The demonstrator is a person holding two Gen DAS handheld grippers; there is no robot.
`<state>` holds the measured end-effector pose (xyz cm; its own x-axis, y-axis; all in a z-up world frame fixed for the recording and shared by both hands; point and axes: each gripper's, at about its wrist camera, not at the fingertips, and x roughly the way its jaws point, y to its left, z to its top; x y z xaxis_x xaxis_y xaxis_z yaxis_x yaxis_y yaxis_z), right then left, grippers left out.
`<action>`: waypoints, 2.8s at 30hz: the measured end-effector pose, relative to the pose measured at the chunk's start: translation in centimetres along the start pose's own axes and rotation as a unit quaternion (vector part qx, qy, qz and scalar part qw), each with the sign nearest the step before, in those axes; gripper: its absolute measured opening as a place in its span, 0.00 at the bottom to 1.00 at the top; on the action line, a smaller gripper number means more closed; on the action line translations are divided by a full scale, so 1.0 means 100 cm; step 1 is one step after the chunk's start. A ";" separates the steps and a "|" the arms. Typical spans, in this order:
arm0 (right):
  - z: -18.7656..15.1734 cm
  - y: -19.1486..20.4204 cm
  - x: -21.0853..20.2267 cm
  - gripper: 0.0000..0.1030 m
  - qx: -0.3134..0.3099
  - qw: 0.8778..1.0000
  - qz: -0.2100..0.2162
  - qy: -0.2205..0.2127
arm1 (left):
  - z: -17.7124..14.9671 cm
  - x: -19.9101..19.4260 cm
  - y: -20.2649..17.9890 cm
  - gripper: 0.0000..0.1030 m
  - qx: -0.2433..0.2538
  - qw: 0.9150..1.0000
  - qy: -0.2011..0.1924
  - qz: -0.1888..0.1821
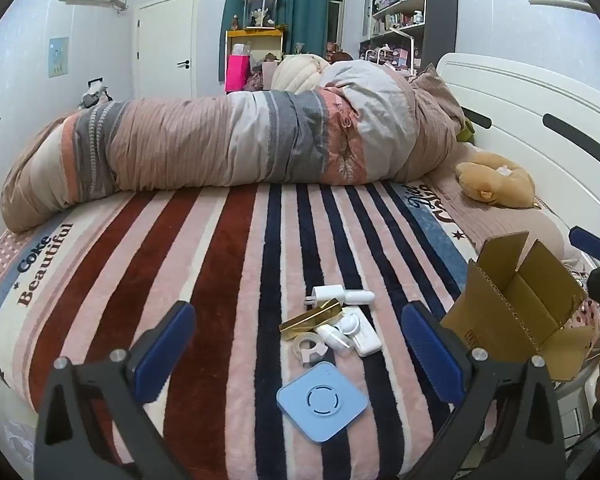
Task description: Organize rigid objects
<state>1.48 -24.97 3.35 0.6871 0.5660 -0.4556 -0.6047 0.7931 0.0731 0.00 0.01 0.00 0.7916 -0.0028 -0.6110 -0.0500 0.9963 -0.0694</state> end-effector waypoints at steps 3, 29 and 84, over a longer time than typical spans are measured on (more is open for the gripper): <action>-0.003 0.005 0.001 1.00 -0.015 1.000 -0.005 0.014 | 0.000 0.000 0.001 0.99 0.000 1.000 -0.001 0.000; -0.011 0.008 0.010 1.00 -0.001 0.999 0.038 0.033 | -0.002 0.004 -0.002 0.99 0.006 1.000 0.001 -0.007; -0.007 0.043 0.008 1.00 -0.015 0.999 0.037 0.004 | -0.006 -0.005 0.025 1.00 0.012 0.999 -0.018 -0.024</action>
<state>-0.87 -21.29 2.73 0.6369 0.6215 -0.4562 -0.6658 0.7417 0.0809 -0.91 2.46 -0.35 0.8139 -0.0484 -0.5790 0.0028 0.9968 -0.0794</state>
